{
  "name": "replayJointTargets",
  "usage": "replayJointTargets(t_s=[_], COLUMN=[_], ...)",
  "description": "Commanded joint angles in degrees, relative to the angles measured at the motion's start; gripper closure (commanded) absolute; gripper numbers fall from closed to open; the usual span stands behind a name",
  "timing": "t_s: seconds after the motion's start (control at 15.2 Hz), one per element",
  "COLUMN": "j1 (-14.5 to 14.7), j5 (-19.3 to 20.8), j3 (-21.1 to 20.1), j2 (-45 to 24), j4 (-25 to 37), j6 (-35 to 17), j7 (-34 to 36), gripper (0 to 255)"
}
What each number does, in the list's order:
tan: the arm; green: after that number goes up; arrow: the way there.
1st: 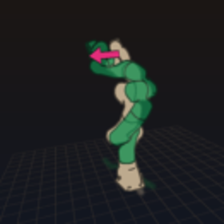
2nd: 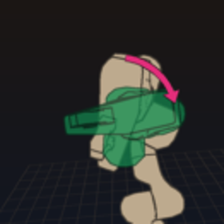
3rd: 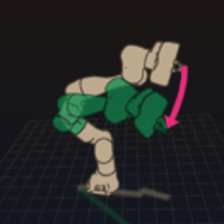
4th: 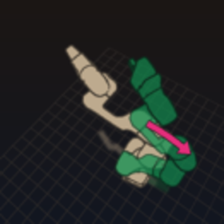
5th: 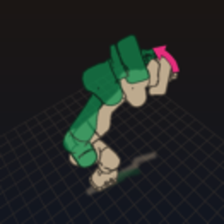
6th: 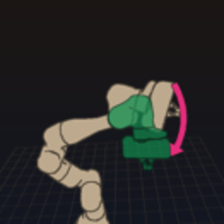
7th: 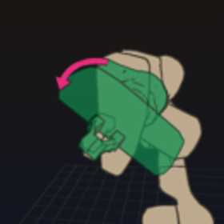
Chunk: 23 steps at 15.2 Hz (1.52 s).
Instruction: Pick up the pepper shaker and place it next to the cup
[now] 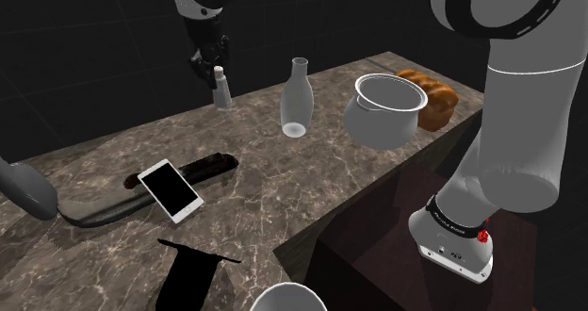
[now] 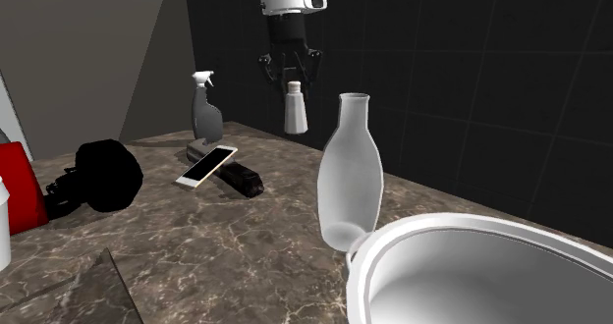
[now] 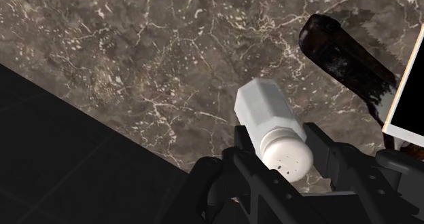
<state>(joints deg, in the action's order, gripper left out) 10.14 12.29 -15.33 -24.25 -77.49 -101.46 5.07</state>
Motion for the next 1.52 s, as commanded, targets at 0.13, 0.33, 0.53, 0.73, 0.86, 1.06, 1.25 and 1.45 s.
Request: replayJointTargets(t_s=[0.13,0.33,0.53,0.73,0.86,1.06,1.25,1.45], j1=[0.3,0.6,1.0,1.3,1.6,2.3,3.4,4.6], j5=[0.0,0.0,0.1,0.2,-0.5,-1.6,-2.6,-3.7], j3=[0.0,-0.1,-0.1,-0.1,-0.8,-1.9,-3.0,-4.3], j2=[-0.4,-0.7,-1.3,-1.9,2.3,7.6,12.2,16.2], j4=[3.8,6.6,9.9,12.6,6.2,-1.5,-7.7,-12.9], j6=[3.4,5.9,8.5,10.6,8.6,6.4,4.9,3.9], j7=[-0.4,-0.7,-0.9,-1.2,0.7,3.4,6.1,8.9], gripper=[255,255,255,255,255,255,255,255])
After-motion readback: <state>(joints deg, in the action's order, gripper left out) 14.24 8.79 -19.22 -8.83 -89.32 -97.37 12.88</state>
